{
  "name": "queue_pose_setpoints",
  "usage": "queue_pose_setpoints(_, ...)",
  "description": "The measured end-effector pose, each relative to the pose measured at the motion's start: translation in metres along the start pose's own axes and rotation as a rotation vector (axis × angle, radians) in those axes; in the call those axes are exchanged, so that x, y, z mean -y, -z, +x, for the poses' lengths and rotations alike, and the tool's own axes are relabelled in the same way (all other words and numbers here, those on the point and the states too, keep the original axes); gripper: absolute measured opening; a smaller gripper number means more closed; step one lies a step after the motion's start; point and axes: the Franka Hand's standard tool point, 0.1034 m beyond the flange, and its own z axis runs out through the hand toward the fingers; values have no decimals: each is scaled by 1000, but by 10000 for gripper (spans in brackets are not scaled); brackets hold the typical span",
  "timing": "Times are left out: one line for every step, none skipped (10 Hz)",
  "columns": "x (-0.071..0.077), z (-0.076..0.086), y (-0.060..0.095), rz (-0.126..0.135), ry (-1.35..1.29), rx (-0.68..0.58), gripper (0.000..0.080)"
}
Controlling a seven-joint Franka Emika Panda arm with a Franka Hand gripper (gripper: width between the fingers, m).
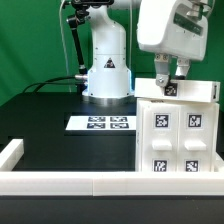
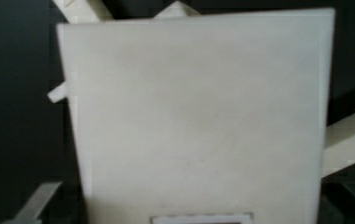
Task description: Assemble cabinet
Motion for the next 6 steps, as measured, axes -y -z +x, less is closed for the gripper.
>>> queue_pose_setpoints(2, 0, 0, 9, -93, 7, 560)
queue_pose_setpoints(3, 0, 0, 23, -206, 8, 560)
queue_pose_setpoints(4, 0, 0, 32, -328, 5, 560)
queue_pose_setpoints(4, 4, 1, 26, -377, -14, 560)
queue_pose_setpoints(4, 10, 1, 15, -413, -56, 560)
queue_pose_setpoints(5, 10, 1, 23, -503, -56, 560)
